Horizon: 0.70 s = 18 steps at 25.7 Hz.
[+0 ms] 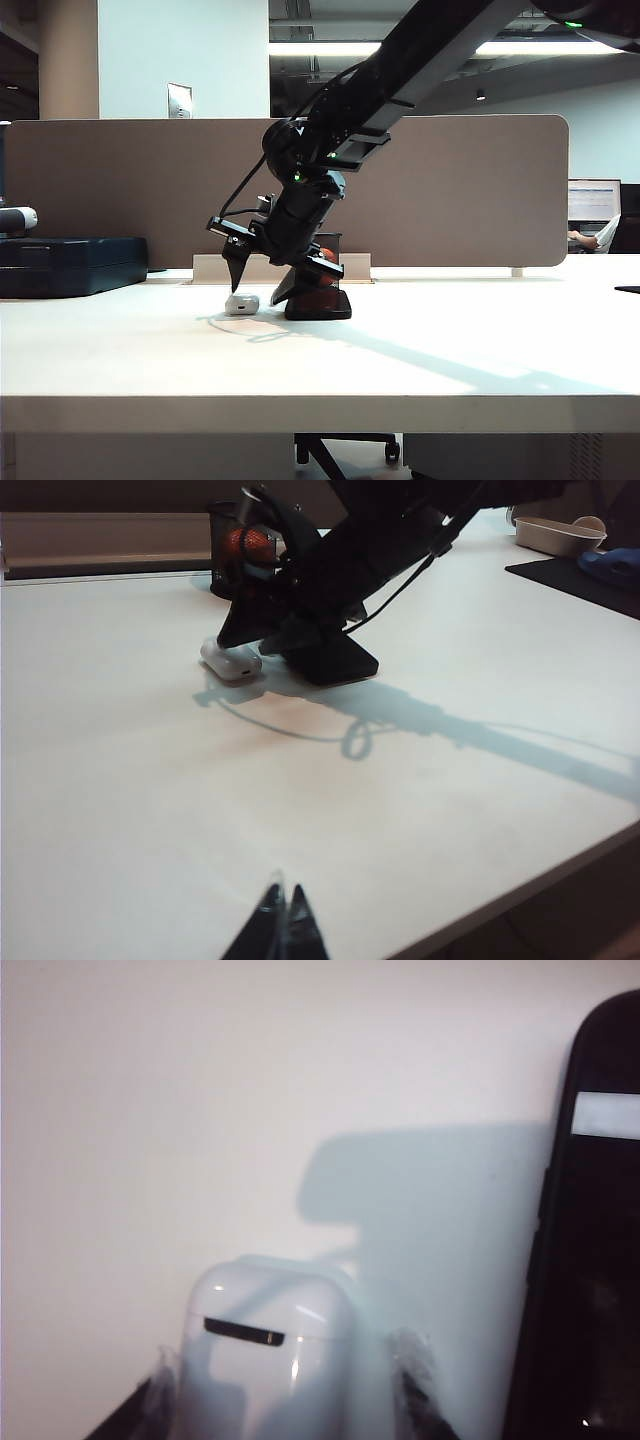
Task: Find the wireless headphone case on the desktop and place it on the left side of the phone.
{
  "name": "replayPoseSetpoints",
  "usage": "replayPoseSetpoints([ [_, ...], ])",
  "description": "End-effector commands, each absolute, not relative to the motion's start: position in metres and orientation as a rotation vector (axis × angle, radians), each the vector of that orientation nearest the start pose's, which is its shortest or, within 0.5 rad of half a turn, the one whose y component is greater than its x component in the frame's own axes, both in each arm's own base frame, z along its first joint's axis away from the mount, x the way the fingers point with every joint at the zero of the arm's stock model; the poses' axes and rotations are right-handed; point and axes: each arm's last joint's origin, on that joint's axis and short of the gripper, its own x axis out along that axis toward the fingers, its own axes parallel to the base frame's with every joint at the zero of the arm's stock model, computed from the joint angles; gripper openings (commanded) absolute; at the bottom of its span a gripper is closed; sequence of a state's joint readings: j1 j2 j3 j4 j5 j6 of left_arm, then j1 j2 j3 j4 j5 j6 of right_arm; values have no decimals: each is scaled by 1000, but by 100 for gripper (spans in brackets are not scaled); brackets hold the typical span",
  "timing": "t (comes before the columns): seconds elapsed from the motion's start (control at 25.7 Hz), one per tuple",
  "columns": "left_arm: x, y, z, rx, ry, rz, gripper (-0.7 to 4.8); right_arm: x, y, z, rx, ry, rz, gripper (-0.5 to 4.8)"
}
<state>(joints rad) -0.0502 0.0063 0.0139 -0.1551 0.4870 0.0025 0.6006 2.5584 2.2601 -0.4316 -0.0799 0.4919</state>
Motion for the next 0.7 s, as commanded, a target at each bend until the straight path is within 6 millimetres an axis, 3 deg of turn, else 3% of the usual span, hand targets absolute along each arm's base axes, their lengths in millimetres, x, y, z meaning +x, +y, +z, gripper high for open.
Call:
replayPoseSetpoints([
  [0.04, 92, -18, 154, -33, 146, -541, -5, 465, 316, 197, 223, 773, 492, 268],
  [0.23, 92, -18, 154, -33, 146, -541, -5, 470, 298, 226, 223, 705, 462, 259],
  [0.39, 92, -18, 154, -33, 146, -539, -5, 473, 280, 251, 220, 657, 446, 197],
  [0.62, 92, -18, 154, -33, 146, -539, -5, 472, 253, 293, 175, 562, 444, 194],
  [0.7, 92, -18, 154, -32, 145, -539, -5, 469, 244, 308, 156, 534, 443, 147],
])
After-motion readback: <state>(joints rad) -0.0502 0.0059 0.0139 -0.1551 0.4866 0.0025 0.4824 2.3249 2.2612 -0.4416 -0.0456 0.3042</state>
